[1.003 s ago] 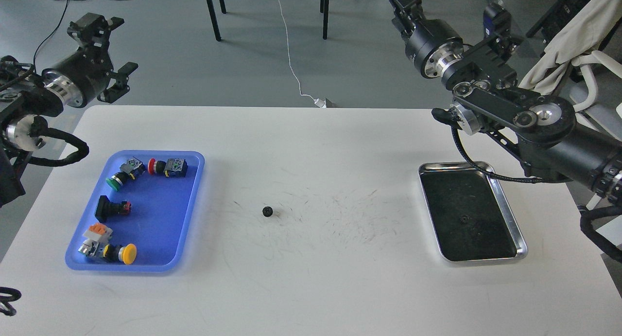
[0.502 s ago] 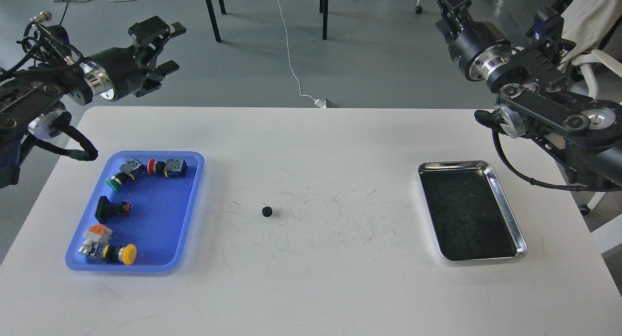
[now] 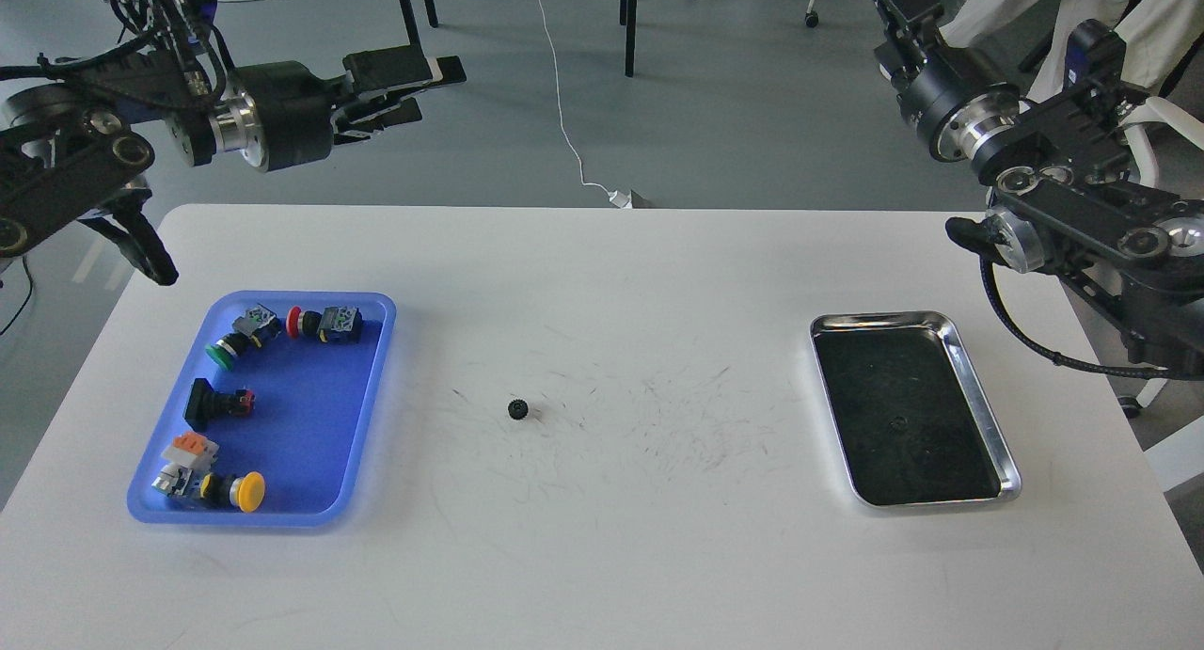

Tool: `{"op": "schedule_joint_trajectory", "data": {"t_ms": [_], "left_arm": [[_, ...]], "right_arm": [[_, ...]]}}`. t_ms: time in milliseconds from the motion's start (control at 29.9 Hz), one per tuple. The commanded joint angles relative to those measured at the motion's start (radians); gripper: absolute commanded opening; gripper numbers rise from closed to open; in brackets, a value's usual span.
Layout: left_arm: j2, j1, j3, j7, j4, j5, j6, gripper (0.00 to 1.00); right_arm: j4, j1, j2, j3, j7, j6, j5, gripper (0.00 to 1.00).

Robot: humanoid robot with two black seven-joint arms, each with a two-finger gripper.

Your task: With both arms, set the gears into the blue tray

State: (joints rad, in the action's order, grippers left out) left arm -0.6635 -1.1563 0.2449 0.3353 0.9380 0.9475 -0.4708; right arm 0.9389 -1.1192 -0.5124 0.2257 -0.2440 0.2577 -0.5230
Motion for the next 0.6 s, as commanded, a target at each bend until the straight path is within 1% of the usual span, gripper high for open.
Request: {"op": "schedule_joint_trajectory", "data": {"t_ms": [0, 67, 167, 268, 334, 435, 568], "left_arm": [[-0.001, 0.007, -0.067, -0.009, 0.016, 0.010, 0.032, 0.98], [-0.001, 0.006, -0.104, -0.006, 0.018, 0.013, 0.032, 0.98], [0.002, 0.007, -0.122, 0.002, 0.022, 0.063, 0.021, 0.98], [0.005, 0.010, -0.131, 0.025, 0.064, 0.120, -0.018, 0.99], [0.008, 0.012, -0.147, 0.037, 0.109, 0.172, -0.018, 0.99], [0.028, 0.015, -0.151, 0.050, 0.136, 0.296, -0.018, 0.99], [0.071, 0.043, -0.154, 0.050, 0.154, 0.470, 0.018, 0.99]], "right_arm": [[0.000, 0.002, -0.014, 0.020, 0.011, 0.003, 0.020, 0.95], [-0.002, 0.013, -0.031, 0.023, 0.011, 0.003, 0.082, 0.95], [-0.002, 0.024, -0.063, 0.024, 0.009, 0.009, 0.179, 0.96], [-0.003, 0.039, -0.087, 0.027, 0.005, 0.011, 0.242, 0.96], [-0.002, 0.055, -0.097, 0.040, 0.003, 0.012, 0.256, 0.96], [-0.002, 0.087, -0.103, 0.101, 0.005, 0.011, 0.299, 0.97], [-0.005, 0.130, -0.106, 0.162, 0.006, 0.005, 0.356, 0.97]]}}
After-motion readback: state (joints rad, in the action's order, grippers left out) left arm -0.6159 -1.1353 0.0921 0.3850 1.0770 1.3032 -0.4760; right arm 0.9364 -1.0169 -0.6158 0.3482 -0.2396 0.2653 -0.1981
